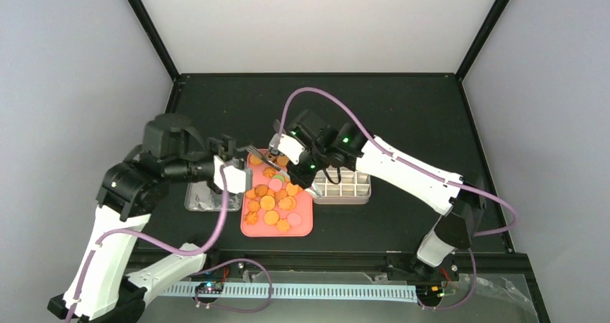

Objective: Pack the cookies
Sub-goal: Pass from the right arm to the left

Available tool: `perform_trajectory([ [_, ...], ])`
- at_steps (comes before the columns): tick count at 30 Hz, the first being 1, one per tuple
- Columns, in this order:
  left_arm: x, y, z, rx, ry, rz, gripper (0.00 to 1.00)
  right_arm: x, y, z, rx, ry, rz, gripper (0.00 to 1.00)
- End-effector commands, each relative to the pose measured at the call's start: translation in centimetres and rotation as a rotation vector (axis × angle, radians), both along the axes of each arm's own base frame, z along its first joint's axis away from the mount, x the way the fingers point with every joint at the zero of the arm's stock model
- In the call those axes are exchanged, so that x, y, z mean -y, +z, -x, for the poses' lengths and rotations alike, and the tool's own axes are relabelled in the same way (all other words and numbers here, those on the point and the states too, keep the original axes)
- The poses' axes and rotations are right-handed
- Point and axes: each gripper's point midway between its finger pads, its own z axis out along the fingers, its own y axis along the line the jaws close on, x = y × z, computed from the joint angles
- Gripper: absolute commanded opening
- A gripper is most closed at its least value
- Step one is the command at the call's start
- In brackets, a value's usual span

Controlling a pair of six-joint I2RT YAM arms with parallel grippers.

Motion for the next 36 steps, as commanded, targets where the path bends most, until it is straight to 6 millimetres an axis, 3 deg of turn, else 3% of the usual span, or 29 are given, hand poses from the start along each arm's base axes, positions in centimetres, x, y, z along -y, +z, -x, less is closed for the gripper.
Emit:
perform_trajectory([
  [1,-1.9,-5.6,0.0,0.081,-0.008,-0.209,0.71,-0.3,2.9,0.5,0.099,0.042,0.006,0.01],
  [7,-1.7,-6.7,-0.1,0.052,0.005,-0.197,0.62,-1.9,3.8,1.9,0.116,0.101,0.015,0.01],
  [11,-1.1,-6.1,-0.2,0.103,-0.002,-0.142,0.62,-3.4,4.7,3.1,0.124,0.151,0.019,0.01],
  [18,-0.9,-6.0,0.4,0.153,-0.006,-0.126,0.60,-4.7,5.1,3.3,0.126,0.166,0.018,0.01],
  [21,-1.1,-7.0,1.0,0.122,-0.015,-0.150,0.60,-5.2,5.3,3.4,0.121,0.170,0.014,0.01],
  [26,-1.6,-9.5,0.3,0.043,0.034,-0.224,0.53,-6.1,5.9,3.9,0.131,0.187,0.002,0.01],
  [36,-1.2,-10.3,-0.6,0.069,0.061,-0.229,0.47,-7.7,8.1,5.0,0.113,0.205,-0.090,0.01],
])
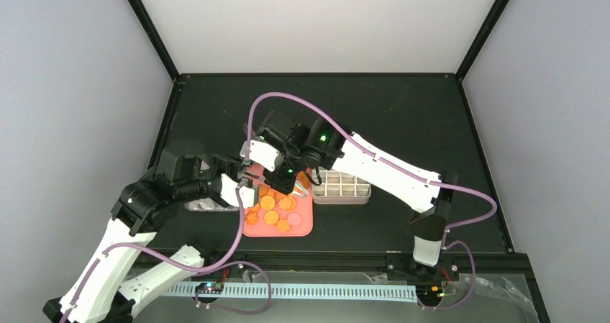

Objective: Pack the cookies
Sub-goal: Pass from the right arm to the left

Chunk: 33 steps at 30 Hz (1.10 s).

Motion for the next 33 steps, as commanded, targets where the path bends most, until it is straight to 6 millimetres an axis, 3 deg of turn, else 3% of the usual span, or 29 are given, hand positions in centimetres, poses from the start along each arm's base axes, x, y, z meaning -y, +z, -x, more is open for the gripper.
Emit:
perform_trajectory([
  [1,0.8,-1.2,-0.1,0.009,-0.027,-0.015,0.46,-3.4,4.4,1.1,0.008,0.045,-0.201,0.01],
  [9,0.8,-0.8,-0.9,0.172,-0.032,-0.014,0.35,-4.9,5.8,1.6,-0.051,0.057,-0.263,0.01],
  [14,0.5,-1.0,-0.6,0.244,-0.052,-0.021,0.40,-4.7,5.0,1.0,-0.067,0.030,-0.240,0.01],
  [20,0.2,0.4,-1.1,0.353,-0.037,-0.003,0.36,-3.9,5.0,0.7,-0.074,0.019,-0.240,0.01],
  [24,0.3,1.7,-1.2,0.468,-0.047,0.027,0.24,-3.9,5.3,0.9,-0.095,0.027,-0.253,0.01],
  [28,0.6,3.1,-0.7,0.555,-0.069,0.088,0.03,-3.9,5.7,0.9,-0.098,0.021,-0.267,0.01],
  [29,0.6,3.5,-0.6,0.573,-0.069,0.106,0.02,-3.9,6.0,0.8,-0.096,0.017,-0.276,0.03],
  [33,0.8,4.5,-0.7,0.587,-0.055,0.157,0.02,-3.6,7.7,0.1,-0.084,-0.015,-0.332,0.29],
])
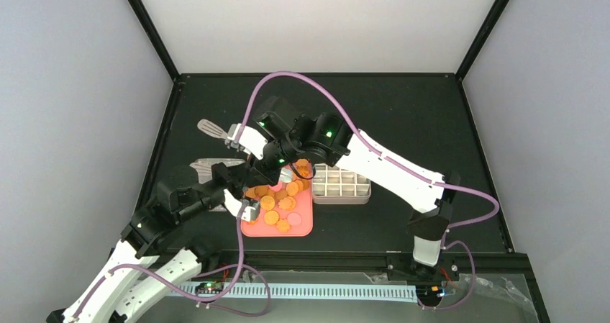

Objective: Pack the cookies
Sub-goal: Pass from the right arm to the left, then pass from the left arm to the right

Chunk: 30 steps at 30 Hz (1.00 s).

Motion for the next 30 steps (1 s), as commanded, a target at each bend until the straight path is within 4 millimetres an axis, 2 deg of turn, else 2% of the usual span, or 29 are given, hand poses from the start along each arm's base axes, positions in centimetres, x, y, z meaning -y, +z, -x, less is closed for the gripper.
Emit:
perform_trajectory([
  [1,0.7,6.1,-0.1,0.171,-0.023,0.169,0.02,0.5,2.9,-0.5,-0.004,-0.040,-0.088,0.37],
  [2,0.7,6.4,-0.3,0.167,-0.011,0.188,0.02,0.7,3.6,-0.8,-0.003,-0.057,-0.109,0.42],
  [6,0.7,8.0,-0.7,0.142,0.022,0.287,0.02,2.0,6.7,-1.9,0.009,-0.120,-0.216,0.50],
  [8,0.8,8.6,-0.9,0.093,0.036,0.343,0.02,3.0,8.4,-2.8,0.036,-0.172,-0.277,0.70],
  [9,0.9,9.0,-0.9,0.056,0.042,0.368,0.02,3.6,9.2,-2.9,0.055,-0.187,-0.311,0.74],
  [12,1.3,10.2,-0.8,-0.118,0.060,0.469,0.02,5.6,11.6,-3.1,0.111,-0.225,-0.422,0.86],
  [13,1.5,11.0,-0.4,-0.189,0.053,0.506,0.02,6.3,12.2,-2.9,0.127,-0.225,-0.454,0.88],
  [15,2.4,11.2,0.5,-0.373,0.030,0.562,0.02,7.7,13.1,-2.5,0.164,-0.225,-0.500,0.93],
  [18,4.0,11.4,1.8,-0.652,0.000,0.626,0.01,9.7,13.8,-1.5,0.222,-0.212,-0.545,0.99],
  [21,5.8,11.7,3.2,-0.915,-0.050,0.660,0.01,11.7,13.7,-0.8,0.259,-0.213,-0.585,1.00],
  [26,7.8,12.6,4.0,-1.167,-0.106,0.701,0.01,14.9,14.4,0.1,0.247,-0.216,-0.716,1.00],
  [30,8.7,13.0,4.5,-1.306,-0.131,0.707,0.01,15.3,15.1,1.3,0.236,-0.147,-0.786,1.00],
])
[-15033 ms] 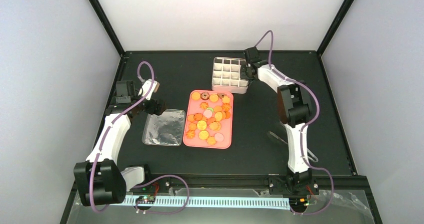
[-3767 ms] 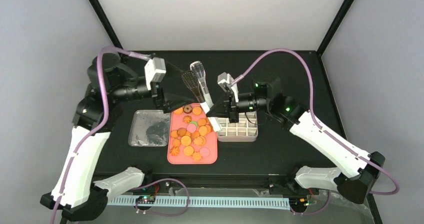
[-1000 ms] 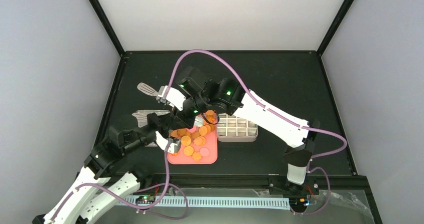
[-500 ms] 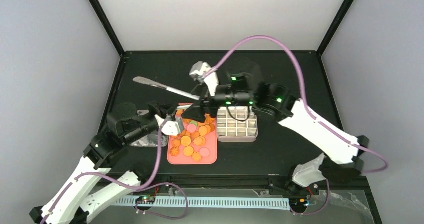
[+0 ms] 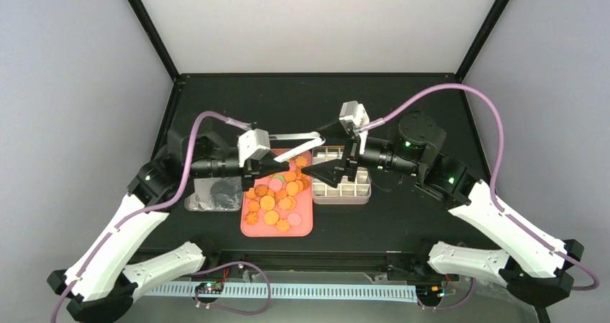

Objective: Pack the cookies
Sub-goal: Pass from the left arm to the right

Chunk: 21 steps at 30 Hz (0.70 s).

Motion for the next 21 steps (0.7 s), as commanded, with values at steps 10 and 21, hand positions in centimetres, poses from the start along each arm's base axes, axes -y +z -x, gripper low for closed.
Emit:
perform_trajectory([
  [10,1.5,3.6,2.1,-0.280,-0.144,0.133,0.01,-2.9,1.9,0.3,-0.025,0.138,-0.144,0.98],
  [21,1.6,4.2,1.1,-0.295,-0.121,0.152,0.01,-3.5,1.5,-1.1,-0.117,0.111,-0.241,0.87],
])
